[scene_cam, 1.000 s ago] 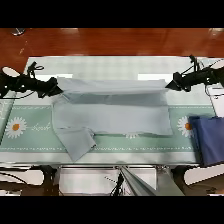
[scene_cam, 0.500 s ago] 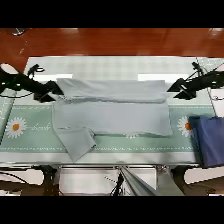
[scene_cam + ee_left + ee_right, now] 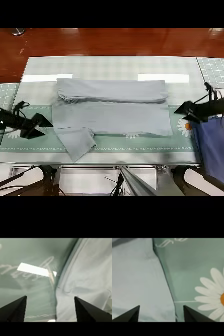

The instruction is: Fold the shirts.

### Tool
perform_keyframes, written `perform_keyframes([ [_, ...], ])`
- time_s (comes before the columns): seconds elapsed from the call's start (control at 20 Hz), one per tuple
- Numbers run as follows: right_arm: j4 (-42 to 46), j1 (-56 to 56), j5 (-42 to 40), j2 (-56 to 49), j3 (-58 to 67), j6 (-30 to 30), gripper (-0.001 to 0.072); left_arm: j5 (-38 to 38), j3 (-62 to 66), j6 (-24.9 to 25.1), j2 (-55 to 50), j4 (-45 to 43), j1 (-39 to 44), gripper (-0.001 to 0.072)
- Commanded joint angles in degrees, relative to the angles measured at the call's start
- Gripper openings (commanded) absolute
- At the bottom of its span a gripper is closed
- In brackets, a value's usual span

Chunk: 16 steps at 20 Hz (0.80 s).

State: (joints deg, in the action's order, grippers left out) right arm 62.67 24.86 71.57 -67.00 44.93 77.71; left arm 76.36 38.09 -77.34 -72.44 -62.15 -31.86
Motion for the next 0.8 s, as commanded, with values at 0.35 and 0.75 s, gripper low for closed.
perform_keyframes([
  [0.35,-3.7,1.4,-3.9,7.0,-9.4,-1.2,0.0618,-8.8,-14.8,6.4,2.4,11.9,6.8,0.0703],
  [0.75,5.1,9.5,4.5,6.9,-14.6,3.0,0.0618,-11.8,-14.0,12.3,2.4,21.5,10.4,0.0029],
])
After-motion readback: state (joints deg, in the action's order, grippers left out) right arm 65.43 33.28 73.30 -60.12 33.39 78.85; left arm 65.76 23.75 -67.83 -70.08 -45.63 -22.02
